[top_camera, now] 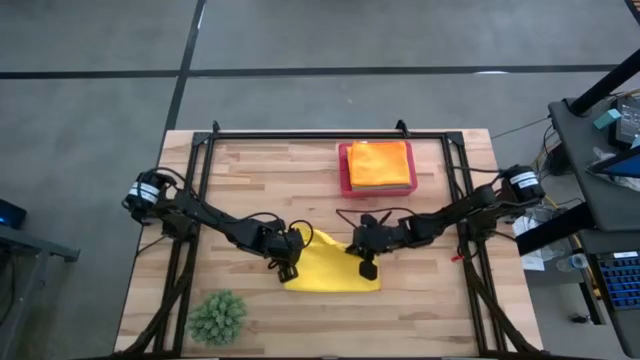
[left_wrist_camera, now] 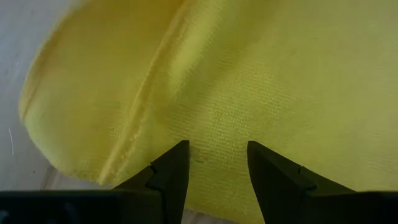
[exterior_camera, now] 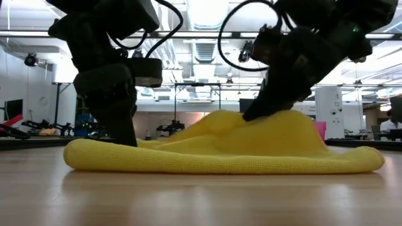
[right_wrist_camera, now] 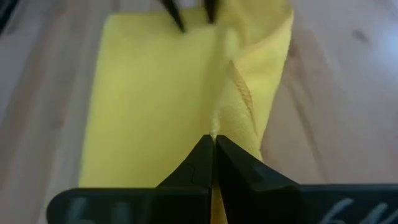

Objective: Fold microfiber towels
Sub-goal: Fold the yellow microfiber cloth

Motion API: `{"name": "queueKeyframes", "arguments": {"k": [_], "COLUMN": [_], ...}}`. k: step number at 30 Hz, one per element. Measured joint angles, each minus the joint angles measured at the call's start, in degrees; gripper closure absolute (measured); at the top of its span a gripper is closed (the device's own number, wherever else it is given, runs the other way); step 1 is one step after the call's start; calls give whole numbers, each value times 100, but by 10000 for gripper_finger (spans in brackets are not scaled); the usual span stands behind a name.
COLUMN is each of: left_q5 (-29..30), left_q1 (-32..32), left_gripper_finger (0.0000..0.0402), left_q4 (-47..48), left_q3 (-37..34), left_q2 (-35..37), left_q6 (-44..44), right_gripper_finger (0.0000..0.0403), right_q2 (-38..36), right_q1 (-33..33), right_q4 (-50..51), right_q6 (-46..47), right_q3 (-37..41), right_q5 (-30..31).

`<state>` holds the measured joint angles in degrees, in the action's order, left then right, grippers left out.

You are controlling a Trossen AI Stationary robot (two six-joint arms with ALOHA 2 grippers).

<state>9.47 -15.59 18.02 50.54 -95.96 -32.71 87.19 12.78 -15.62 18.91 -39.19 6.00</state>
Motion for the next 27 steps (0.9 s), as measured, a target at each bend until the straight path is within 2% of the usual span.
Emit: {"name": "queueKeyframes", "arguments": {"k": [10, 14, 22, 27], "left_q5": [-2, -2, -2, -2], "left_q1": [0, 0, 2, -14], "left_gripper_finger": [256, 256, 256, 256], "left_q4": [-57, -63, -98, -98], "left_q3": [1, 0, -2, -17], "left_q2": [0, 4, 9, 11], "left_q6": [2, 2, 31, 35], "right_gripper_finger": [382, 344, 252, 219], "right_q2": [621, 573, -138, -652], "right_q1": [137, 135, 113, 70], "right_q4": [-24, 40, 843, 1621], "right_q6": [77, -51, -249, -237], "right_q3": [-119, -204, -211, -198], "right_q5": [-3, -38, 22, 568]}}
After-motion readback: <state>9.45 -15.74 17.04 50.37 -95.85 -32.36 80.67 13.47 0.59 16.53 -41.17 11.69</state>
